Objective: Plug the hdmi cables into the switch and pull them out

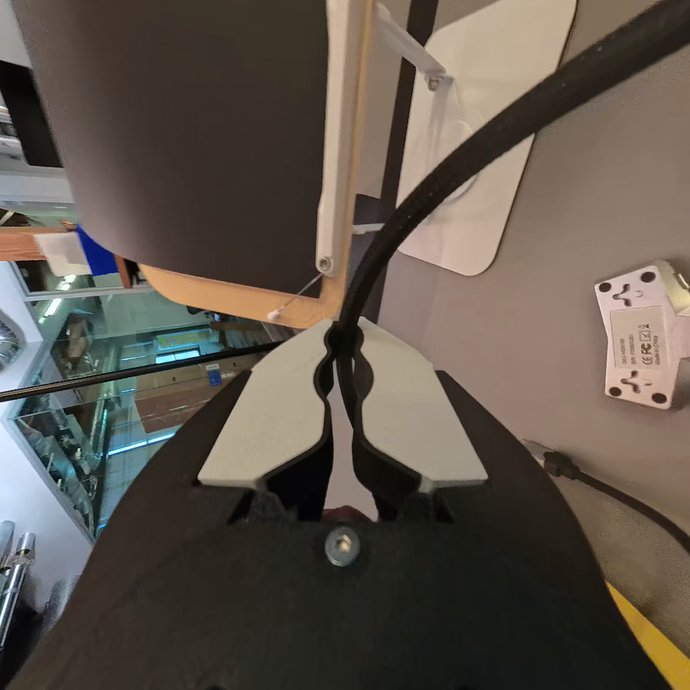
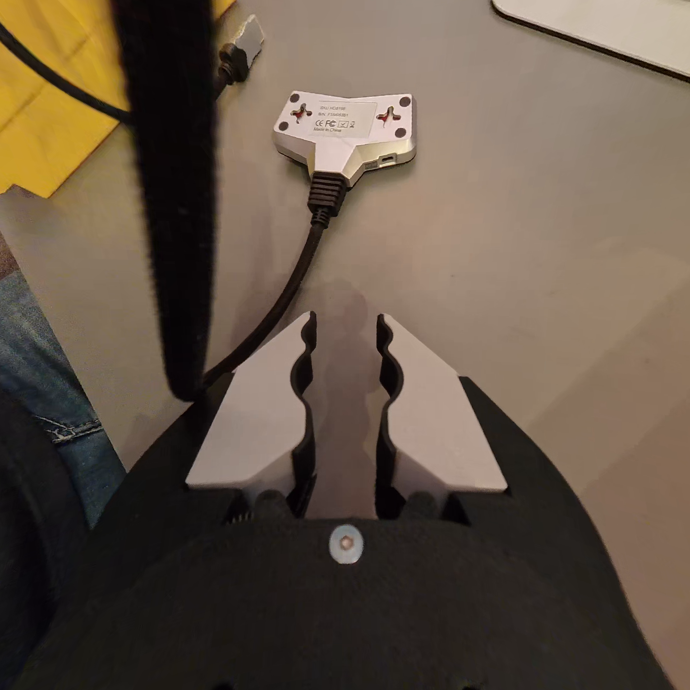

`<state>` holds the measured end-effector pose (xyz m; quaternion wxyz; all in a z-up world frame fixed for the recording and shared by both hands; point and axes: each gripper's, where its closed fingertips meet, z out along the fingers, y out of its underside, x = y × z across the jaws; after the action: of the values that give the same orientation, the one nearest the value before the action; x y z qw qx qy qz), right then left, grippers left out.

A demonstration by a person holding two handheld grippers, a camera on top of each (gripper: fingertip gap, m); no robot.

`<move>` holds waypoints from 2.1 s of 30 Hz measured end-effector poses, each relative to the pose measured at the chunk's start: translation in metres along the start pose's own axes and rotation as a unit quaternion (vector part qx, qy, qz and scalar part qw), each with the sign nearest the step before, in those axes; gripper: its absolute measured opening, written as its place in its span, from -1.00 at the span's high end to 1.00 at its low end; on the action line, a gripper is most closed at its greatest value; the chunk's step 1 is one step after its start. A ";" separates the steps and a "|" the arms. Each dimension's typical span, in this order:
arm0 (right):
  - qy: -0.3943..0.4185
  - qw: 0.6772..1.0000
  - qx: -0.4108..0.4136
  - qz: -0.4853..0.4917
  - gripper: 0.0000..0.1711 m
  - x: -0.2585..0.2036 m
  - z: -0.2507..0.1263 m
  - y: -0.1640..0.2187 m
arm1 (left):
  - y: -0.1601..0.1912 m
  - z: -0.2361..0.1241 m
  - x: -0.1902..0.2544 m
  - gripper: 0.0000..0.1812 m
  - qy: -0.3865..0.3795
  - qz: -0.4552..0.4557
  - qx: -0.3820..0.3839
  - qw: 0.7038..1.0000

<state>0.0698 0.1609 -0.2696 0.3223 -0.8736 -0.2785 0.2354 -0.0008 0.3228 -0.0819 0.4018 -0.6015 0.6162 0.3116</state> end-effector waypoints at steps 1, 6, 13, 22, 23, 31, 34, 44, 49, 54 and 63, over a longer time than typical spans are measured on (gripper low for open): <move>0.001 1.000 0.001 0.002 0.64 0.001 -0.001 0.000 | 0.005 0.008 0.007 0.95 0.011 -0.001 -0.010 1.000; 0.001 1.000 0.003 0.006 0.64 0.004 -0.002 0.000 | 0.037 0.050 0.050 0.95 0.096 -0.021 -0.067 0.993; -0.003 1.000 0.001 0.005 0.64 0.003 0.000 0.001 | 0.083 0.092 0.108 0.96 0.200 -0.072 -0.143 0.967; -0.008 1.000 -0.003 0.003 0.63 0.001 0.002 0.001 | 0.137 0.103 0.163 0.93 0.319 -0.158 -0.239 0.903; -0.009 1.000 -0.003 0.002 0.63 0.000 0.002 0.001 | 0.139 0.104 0.164 0.89 0.326 -0.175 -0.238 0.898; -0.010 1.000 -0.003 0.001 0.63 -0.001 0.003 0.001 | 0.130 0.100 0.142 0.66 0.337 -0.269 -0.159 0.888; -0.011 1.000 -0.003 -0.002 0.63 -0.002 0.003 0.000 | 0.123 0.093 0.133 0.58 0.345 -0.294 -0.132 0.882; -0.005 1.000 0.003 -0.001 0.64 0.000 0.002 -0.002 | 0.101 0.059 0.086 0.42 0.323 -0.346 -0.035 0.880; -0.003 1.000 0.008 0.003 0.64 0.001 -0.001 -0.003 | 0.099 0.040 0.076 0.38 0.308 -0.333 -0.019 0.891; 0.001 1.000 0.018 0.006 0.64 0.003 -0.006 -0.007 | 0.096 0.021 0.078 0.38 0.298 -0.310 -0.008 0.903; 0.007 0.999 0.032 0.005 0.64 0.004 -0.011 -0.012 | 0.107 -0.008 0.102 0.37 0.283 -0.267 -0.018 0.921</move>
<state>0.0747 0.1664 -0.2545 0.3508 -0.8659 -0.2643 0.2395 -0.1031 0.2748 -0.1772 0.2679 -0.8138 0.5153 0.0202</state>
